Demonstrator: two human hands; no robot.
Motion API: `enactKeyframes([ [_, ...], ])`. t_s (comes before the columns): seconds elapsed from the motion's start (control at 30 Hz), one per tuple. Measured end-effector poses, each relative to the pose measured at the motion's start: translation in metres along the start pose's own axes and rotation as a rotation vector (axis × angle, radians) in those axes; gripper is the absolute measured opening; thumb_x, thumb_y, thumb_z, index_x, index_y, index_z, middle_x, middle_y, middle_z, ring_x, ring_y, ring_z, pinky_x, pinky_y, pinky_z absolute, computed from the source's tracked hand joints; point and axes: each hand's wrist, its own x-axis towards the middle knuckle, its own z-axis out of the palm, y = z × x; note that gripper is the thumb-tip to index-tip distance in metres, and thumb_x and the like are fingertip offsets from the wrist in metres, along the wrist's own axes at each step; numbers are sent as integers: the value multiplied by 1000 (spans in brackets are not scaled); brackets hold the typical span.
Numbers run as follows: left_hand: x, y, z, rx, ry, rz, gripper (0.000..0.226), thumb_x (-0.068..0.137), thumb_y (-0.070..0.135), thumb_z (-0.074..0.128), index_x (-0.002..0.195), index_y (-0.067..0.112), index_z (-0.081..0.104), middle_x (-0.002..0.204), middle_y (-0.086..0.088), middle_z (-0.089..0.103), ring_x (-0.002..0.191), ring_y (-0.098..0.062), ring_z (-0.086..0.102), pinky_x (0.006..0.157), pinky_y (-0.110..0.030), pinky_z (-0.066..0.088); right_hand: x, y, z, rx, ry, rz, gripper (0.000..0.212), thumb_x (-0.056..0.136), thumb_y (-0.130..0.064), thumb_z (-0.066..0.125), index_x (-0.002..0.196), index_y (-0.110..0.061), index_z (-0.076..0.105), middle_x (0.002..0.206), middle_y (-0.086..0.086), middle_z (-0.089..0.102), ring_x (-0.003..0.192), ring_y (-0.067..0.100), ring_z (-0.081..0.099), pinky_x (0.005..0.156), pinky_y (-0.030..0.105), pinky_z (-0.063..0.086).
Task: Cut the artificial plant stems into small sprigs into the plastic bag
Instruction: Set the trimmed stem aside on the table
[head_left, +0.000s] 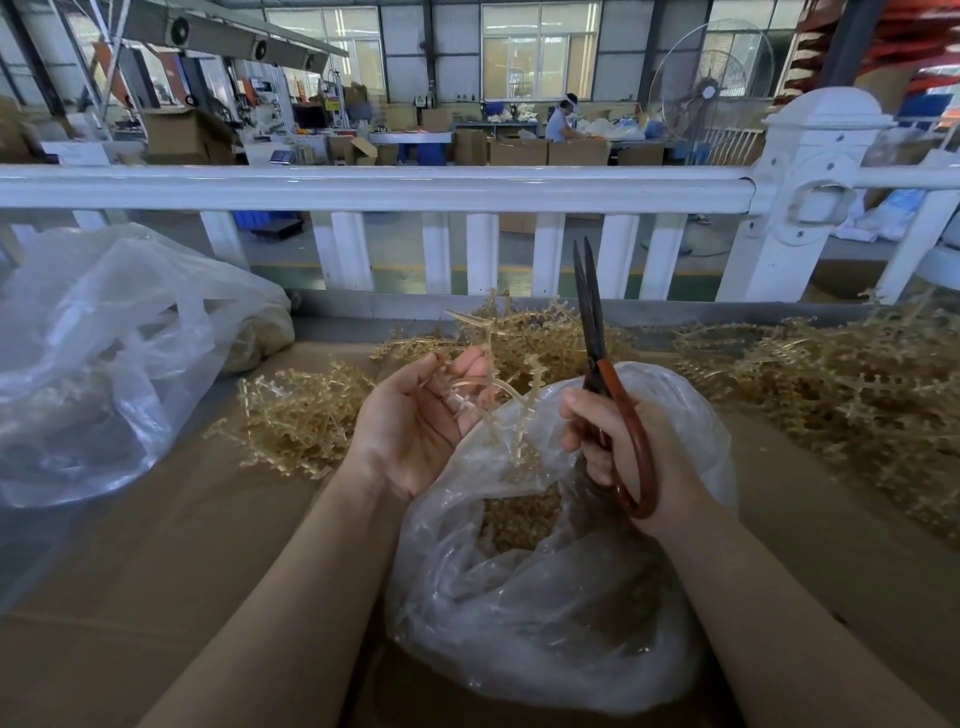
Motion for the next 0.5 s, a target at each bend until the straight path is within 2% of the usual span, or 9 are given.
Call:
enactKeyframes([
  [0.07,1,1,-1,-7,17,-2,56,103,16,36,68,2,77,88,-13,75,78,-19,75,65,-31,61,0,-1,0,-5,-2,-5,22,92,-26,68,86,-5,65,63,6,64,37,10,39,34,17,31],
  [0.13,2,2,-3,-8,54,21,46,103,15,38,83,-3,76,89,-13,75,78,-20,74,67,-32,62,-1,-1,0,-12,0,-8,23,92,-27,68,86,-5,65,63,6,64,38,10,39,35,17,31],
  [0.2,5,5,-7,77,135,136,30,104,13,41,107,-5,64,90,-13,74,80,-20,73,68,-31,62,-1,-1,0,-21,6,-1,23,92,-27,68,87,-5,65,63,6,63,40,11,39,35,17,31],
  [0.23,6,7,-12,139,180,235,23,104,12,42,112,-2,59,90,-12,74,80,-20,72,67,-31,61,-1,-1,1,-25,14,5,24,93,-27,68,87,-4,65,63,7,63,40,12,39,35,17,31],
  [0.3,8,15,-20,250,275,451,10,104,8,44,105,6,53,88,-9,74,80,-21,72,67,-31,59,0,0,3,-28,48,7,24,92,-26,70,88,-3,66,63,7,63,40,12,42,35,17,33],
  [0.4,6,28,-33,464,470,704,12,104,9,45,95,16,49,86,-4,71,79,-17,72,75,-29,59,1,3,5,-96,121,-40,22,92,-24,71,84,-3,68,61,8,63,40,8,49,40,15,39],
  [0.5,4,35,-48,794,706,861,15,102,14,49,95,27,50,92,2,70,85,-9,70,83,-26,56,5,9,6,-309,212,-136,24,92,-32,71,78,-12,72,58,0,65,51,9,59,53,17,48],
])
